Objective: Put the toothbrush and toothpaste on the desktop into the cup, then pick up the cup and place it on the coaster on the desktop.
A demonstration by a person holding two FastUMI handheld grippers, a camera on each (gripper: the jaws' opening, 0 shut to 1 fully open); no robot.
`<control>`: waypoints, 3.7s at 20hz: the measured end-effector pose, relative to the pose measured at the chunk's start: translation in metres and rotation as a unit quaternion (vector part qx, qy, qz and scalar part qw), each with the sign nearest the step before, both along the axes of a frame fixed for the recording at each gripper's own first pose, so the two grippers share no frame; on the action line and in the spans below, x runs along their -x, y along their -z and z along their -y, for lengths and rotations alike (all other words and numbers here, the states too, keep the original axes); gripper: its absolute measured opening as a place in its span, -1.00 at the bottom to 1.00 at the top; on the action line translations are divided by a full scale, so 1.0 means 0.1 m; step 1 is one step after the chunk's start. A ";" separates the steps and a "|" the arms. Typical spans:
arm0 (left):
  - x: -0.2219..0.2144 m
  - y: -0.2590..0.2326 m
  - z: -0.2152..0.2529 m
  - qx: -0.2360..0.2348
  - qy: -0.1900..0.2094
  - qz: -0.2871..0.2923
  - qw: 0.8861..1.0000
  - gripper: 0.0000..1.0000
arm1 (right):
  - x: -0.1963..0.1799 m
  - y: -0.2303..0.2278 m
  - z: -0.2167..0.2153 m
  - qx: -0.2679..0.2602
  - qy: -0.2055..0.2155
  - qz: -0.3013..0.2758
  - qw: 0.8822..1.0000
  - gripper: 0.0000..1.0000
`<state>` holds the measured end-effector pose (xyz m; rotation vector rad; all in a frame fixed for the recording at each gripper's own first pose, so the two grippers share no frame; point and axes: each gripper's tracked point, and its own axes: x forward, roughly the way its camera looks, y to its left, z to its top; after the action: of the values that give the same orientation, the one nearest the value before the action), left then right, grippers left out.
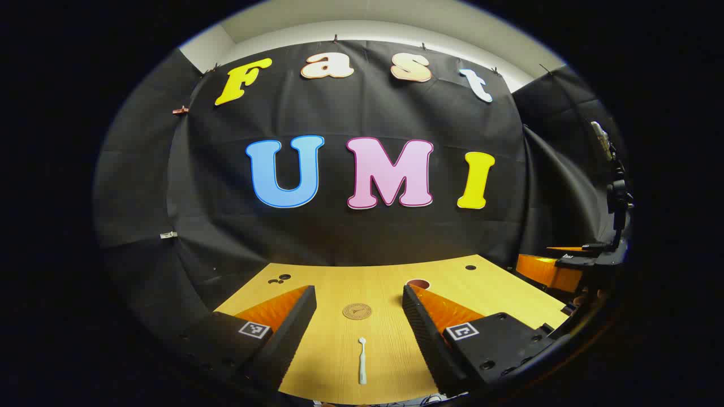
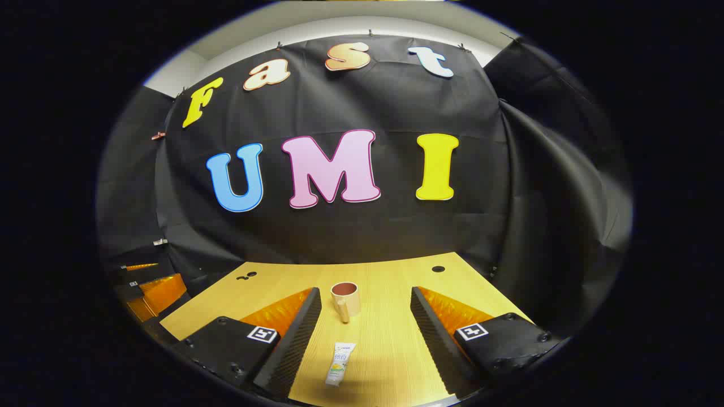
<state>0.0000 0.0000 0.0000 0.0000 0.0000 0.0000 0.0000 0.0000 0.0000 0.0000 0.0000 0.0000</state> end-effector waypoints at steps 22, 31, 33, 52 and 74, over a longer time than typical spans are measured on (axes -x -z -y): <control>-0.24 0.27 -0.15 0.008 -0.020 -0.033 0.999 0.94 | -0.54 0.65 -0.26 -0.003 -0.038 -0.118 0.992 0.96; -0.22 0.60 -0.48 0.037 -0.093 -0.072 0.992 0.94 | -0.87 1.48 -0.44 -0.023 -0.062 -0.263 0.963 0.96; -0.20 0.76 -0.56 0.045 -0.112 -0.091 0.988 0.94 | -0.91 1.66 -0.45 -0.024 -0.063 -0.294 0.953 0.96; -0.21 1.25 -0.62 0.050 -0.163 -0.189 0.967 0.94 | -0.86 2.99 -0.49 0.059 -0.073 -0.469 0.878 0.97; -0.12 1.40 -0.95 -0.006 -0.018 -0.182 0.983 0.92 | -0.92 3.18 -0.57 0.057 -0.005 -0.509 0.859 -0.19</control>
<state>0.0123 0.0952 -0.1396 0.0117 0.3654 0.0360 0.0919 0.0573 -0.3180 -0.1202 1.0681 0.0110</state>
